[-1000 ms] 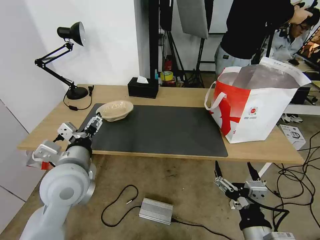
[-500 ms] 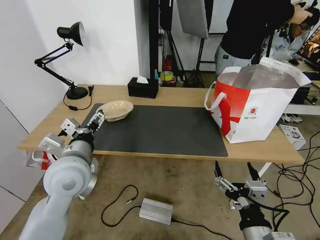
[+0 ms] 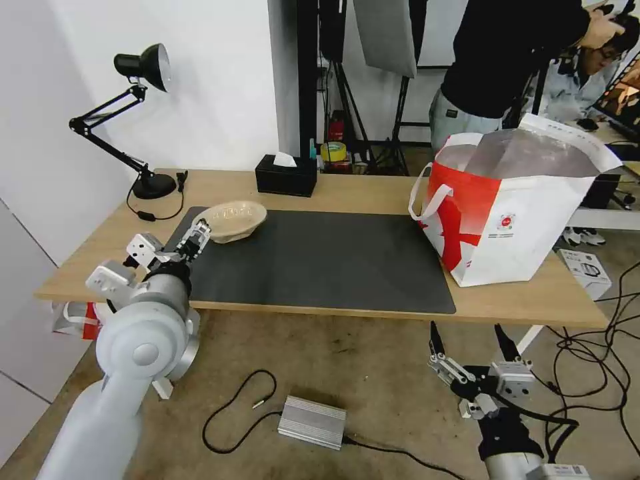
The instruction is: Pick up the trash from the table and place it into the takeout bag.
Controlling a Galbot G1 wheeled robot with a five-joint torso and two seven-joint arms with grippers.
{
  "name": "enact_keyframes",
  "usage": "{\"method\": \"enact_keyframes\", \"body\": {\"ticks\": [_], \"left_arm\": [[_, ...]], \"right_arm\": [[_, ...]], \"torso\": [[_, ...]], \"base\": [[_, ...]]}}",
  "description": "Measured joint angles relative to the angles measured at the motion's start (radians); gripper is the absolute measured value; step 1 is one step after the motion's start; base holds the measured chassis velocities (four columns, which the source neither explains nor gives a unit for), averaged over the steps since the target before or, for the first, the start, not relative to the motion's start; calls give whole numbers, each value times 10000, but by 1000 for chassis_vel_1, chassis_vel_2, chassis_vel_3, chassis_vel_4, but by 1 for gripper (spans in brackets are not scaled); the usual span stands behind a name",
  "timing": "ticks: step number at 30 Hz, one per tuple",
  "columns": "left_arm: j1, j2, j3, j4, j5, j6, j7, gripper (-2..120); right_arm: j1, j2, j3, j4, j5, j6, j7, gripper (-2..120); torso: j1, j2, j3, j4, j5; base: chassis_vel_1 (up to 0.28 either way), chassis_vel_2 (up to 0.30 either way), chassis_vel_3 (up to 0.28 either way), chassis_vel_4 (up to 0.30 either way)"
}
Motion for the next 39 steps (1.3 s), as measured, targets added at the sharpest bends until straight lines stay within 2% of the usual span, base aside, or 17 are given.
{"method": "enact_keyframes", "body": {"ticks": [2,8,27,39], "left_arm": [[-244,0,91,222,-124,6,-259,100],[-549,-17,209,535,-328,32,-456,100],[-1550,43,605,1455,-739,77,-699,100],[-2117,-168,955,2090,-771,121,-764,100]], "right_arm": [[0,0,0,0,0,0,0,100],[0,0,0,0,0,0,0,100],[0,0,0,0,0,0,0,100],[0,0,0,0,0,0,0,100]], "torso": [[0,-1,0,0,-1],[0,-1,0,0,0],[0,-1,0,0,0],[1,-2,0,0,0]], "base": [[0,0,0,0],[0,0,0,0],[0,0,0,0],[0,0,0,0]]}}
